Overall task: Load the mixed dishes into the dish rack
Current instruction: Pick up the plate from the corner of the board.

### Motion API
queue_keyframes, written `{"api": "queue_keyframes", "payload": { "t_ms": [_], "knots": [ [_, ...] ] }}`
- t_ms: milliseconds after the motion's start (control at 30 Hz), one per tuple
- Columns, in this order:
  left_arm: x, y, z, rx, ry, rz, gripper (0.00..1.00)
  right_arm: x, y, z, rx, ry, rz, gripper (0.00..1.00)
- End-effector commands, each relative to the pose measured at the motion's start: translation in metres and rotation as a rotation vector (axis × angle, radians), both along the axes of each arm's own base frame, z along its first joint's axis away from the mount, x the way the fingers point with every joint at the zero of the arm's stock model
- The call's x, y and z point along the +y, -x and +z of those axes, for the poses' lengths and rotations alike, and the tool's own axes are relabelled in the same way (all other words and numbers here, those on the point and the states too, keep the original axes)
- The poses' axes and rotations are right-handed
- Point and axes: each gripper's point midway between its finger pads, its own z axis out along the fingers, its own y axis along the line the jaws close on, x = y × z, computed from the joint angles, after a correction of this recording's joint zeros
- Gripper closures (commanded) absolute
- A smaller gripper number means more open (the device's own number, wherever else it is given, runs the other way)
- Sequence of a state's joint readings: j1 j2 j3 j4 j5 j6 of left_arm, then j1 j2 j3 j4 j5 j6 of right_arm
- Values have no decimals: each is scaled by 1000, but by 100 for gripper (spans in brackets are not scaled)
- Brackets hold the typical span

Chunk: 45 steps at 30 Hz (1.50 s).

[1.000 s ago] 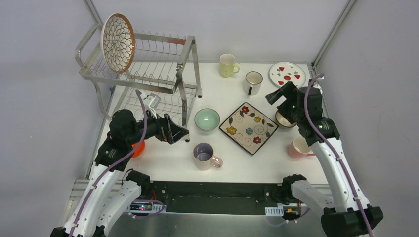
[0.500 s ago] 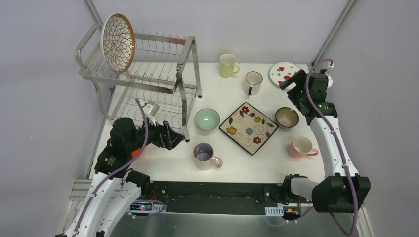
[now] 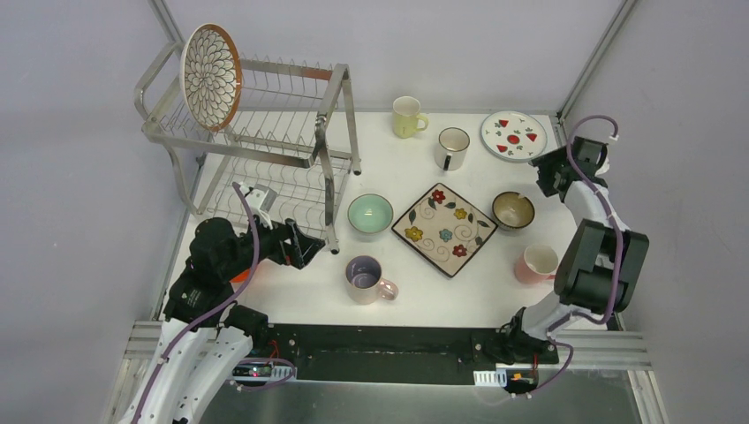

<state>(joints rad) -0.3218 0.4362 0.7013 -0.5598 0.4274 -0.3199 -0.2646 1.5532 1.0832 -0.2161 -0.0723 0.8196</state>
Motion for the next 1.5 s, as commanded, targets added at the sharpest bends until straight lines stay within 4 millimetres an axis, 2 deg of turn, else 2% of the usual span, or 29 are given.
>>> {"api": "queue_keyframes", "payload": {
  "t_ms": [0, 267, 333, 500, 633, 800, 967, 1200, 1467],
  "knots": [
    [0, -1, 6, -17, -6, 3, 1, -23, -34, 7, -109, -75, -48, 44],
    [1, 1, 6, -49, -38, -19, 1, -40, -73, -46, -65, -224, -113, 52],
    [1, 2, 8, -58, -42, -20, 1, -46, -87, -45, -104, -230, -120, 54],
    [2, 1, 5, -50, -51, -18, 1, -47, -112, -59, -111, -301, -131, 55],
    [1, 1, 6, -56, -52, -23, 1, -50, -122, -72, -104, -307, -127, 55],
    [1, 0, 6, -55, -57, -23, 1, -52, -134, -79, -94, -310, -125, 55],
    [2, -1, 6, -56, -60, -23, 1, -54, -145, -76, -87, -346, -162, 58],
    [2, 0, 7, -62, -60, -20, 1, -49, -146, -80, -61, -359, -174, 60],
    [2, -1, 7, -60, -61, -19, 1, -26, -149, -82, -48, -398, -164, 60]
  ]
}}
